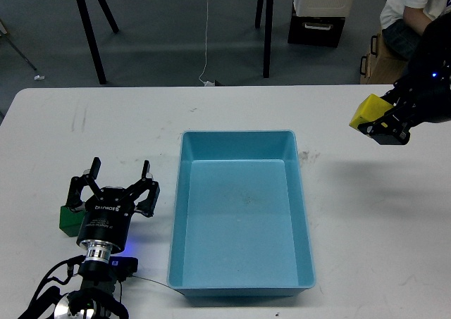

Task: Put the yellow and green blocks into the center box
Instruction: 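Carry the yellow cube over the blue tray and lower it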

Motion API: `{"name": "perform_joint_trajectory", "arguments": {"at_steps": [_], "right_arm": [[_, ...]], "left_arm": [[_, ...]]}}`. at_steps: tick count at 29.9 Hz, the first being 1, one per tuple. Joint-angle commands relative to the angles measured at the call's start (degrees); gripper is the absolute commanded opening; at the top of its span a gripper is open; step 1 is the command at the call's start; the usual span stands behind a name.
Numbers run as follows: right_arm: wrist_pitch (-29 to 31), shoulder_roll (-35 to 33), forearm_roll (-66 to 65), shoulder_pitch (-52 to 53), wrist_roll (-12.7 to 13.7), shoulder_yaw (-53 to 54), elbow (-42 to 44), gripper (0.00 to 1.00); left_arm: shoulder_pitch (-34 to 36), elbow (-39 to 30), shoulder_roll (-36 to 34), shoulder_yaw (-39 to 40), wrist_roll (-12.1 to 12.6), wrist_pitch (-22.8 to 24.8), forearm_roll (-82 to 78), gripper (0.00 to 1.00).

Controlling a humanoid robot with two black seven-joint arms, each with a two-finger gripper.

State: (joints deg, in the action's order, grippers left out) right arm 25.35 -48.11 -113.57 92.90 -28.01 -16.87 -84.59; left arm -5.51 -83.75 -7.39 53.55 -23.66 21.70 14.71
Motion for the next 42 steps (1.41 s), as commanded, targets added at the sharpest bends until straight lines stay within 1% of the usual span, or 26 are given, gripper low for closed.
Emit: {"name": "perform_joint_trajectory", "arguments": {"at_steps": [1, 6, 9, 17, 20, 25, 28, 29, 30, 32, 33, 34, 40, 42], "right_arm": [[-1.10, 5.99, 0.54, 1.40, 0.01, -1.32, -0.14, 0.00], [-1.10, 15.75, 2.03, 2.20, 0.01, -1.50, 0.82, 0.00], [-1.01, 20.49, 2.21, 1.32, 0.01, -1.85, 2.14, 0.00], [-1.01, 34.47, 2.30, -3.33, 0.01, -7.29, 12.59, 0.00], [-1.01, 37.64, 2.39, -5.45, 0.01, -7.21, 14.62, 0.00], [-1.10, 40.90, 2.47, -6.68, 0.01, -7.21, 17.17, 0.00], [-1.10, 42.92, 2.65, -7.21, 0.01, -7.30, 18.57, 0.03], [-1.01, 43.62, 2.65, -7.47, 0.01, -7.21, 19.28, 0.05], [-1.01, 44.15, 2.74, -7.82, 0.01, -7.21, 19.98, 0.11], [-0.83, 44.77, 3.61, -8.17, 0.01, -7.30, 21.04, 0.32], [-0.66, 44.86, 4.48, -8.18, 0.01, -7.30, 21.30, 0.45], [-0.66, 44.77, 5.19, -8.18, 0.01, -7.38, 21.31, 0.53], [-0.48, 44.16, 5.90, -8.26, 0.01, -7.47, 21.66, 0.80], [-0.48, 43.81, 5.90, -8.26, 0.01, -7.47, 21.92, 0.86]], "left_arm": [[0.06, -0.10, 0.01, 0.06, -0.07, -0.16, -0.03, 1.00], [0.15, -0.19, 0.01, 0.15, -0.25, -0.16, -0.03, 1.00], [0.15, -0.19, 0.10, 0.15, -0.34, -0.25, -0.03, 1.00], [0.06, -0.36, 0.19, 0.15, -0.34, -0.25, -0.03, 1.00], [0.15, -0.45, 0.18, 0.24, -0.34, -0.34, -0.03, 1.00], [0.15, -0.45, 0.01, 0.33, -0.34, -0.34, -0.03, 1.00], [0.33, -0.45, 0.10, 0.33, -0.34, -0.34, -0.12, 1.00], [0.41, -0.45, 0.10, 0.33, -0.34, -0.43, -0.12, 1.00], [0.42, -0.45, 0.10, 0.33, -0.34, -0.43, -0.12, 1.00], [0.50, -0.45, 0.10, 0.33, -0.34, -0.43, -0.12, 1.00], [0.50, -0.45, 0.10, 0.33, -0.34, -0.43, -0.12, 1.00], [0.50, -0.45, 0.10, 0.33, -0.34, -0.43, -0.12, 1.00], [0.59, -0.28, 0.10, 0.24, -0.25, -0.43, -0.21, 1.00], [0.68, -0.28, -0.25, 0.15, -0.25, -0.34, -0.21, 1.00]]}}
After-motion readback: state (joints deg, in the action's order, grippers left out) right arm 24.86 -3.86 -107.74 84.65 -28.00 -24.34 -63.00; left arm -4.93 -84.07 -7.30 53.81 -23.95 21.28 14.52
